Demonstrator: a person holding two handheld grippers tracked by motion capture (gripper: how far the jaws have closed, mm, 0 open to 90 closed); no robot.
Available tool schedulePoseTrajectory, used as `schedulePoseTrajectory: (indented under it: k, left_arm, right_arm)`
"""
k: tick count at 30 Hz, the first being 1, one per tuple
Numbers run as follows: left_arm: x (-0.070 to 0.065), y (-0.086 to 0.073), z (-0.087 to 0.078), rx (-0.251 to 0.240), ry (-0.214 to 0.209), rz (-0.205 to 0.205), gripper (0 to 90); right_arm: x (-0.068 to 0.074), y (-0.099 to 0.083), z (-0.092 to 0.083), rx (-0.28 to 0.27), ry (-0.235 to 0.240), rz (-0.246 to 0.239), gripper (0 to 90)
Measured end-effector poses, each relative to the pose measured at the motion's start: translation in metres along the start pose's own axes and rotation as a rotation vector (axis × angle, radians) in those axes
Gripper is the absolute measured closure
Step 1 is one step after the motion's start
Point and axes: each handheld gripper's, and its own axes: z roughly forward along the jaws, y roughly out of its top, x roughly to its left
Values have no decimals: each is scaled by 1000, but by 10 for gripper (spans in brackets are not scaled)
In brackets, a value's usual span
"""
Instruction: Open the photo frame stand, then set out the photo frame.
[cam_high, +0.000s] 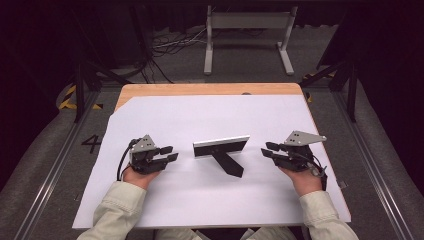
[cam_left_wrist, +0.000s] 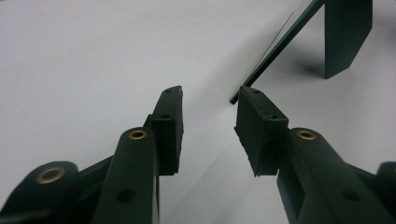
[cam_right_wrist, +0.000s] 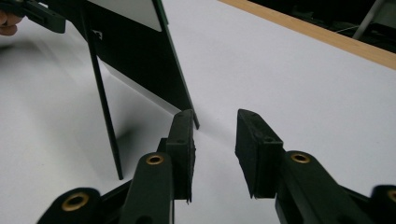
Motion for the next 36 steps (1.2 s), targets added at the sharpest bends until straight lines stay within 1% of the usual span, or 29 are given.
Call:
schedulePoseTrajectory:
  k: [1,3,4,8,11,14,15,16,20,21,22,25,26,28,29,33,36]
  left_arm:
    - [0,0,0,3,7,6,618]
    - [-1,0,1,5,3,1,622]
    - [-2,1,1,13,13,4,627]
    - [-3,2,2,26,30,11,641]
    - [-4,3,3,23,44,19,639]
    - [-5,3,4,14,58,-6,613]
    - [-4,4,5,15,47,-5,610]
    - [-3,4,6,13,37,-22,609]
    - [0,5,7,14,20,-44,646]
    - [0,5,8,9,19,-43,656]
    - [0,5,9,12,15,-34,669]
    - [-2,7,12,27,24,-21,712]
    - [-2,7,13,25,25,-13,721]
    - [-3,9,16,32,22,-14,736]
    - [-3,10,18,36,30,-2,743]
    - [-6,12,23,50,33,18,767]
    - [-5,15,28,49,22,8,792]
  right_arm:
    - [-2,-1,0,-2,-1,-2,654]
    - [-4,-3,-1,-8,-2,-9,654]
    - [-6,-4,-1,-14,2,-12,653]
    - [-11,-5,-3,-18,25,-9,644]
    - [-13,-6,-6,-20,31,-17,652]
    - [-16,-7,-9,-26,45,-28,654]
    - [-17,-7,-10,-20,47,-31,653]
    - [-18,-8,-10,-14,45,-36,654]
    - [-18,-9,-11,8,48,-36,670]
    - [-18,-9,-10,11,49,-38,671]
    - [-18,-10,-10,14,50,-39,671]
    - [-18,-10,-10,22,58,-37,673]
    - [-18,-10,-10,25,61,-38,673]
    - [-18,-11,-10,32,71,-38,672]
    - [-18,-11,-10,36,71,-40,670]
    - [-19,-12,-11,38,72,-28,649]
    - [-18,-12,-13,39,65,-32,645]
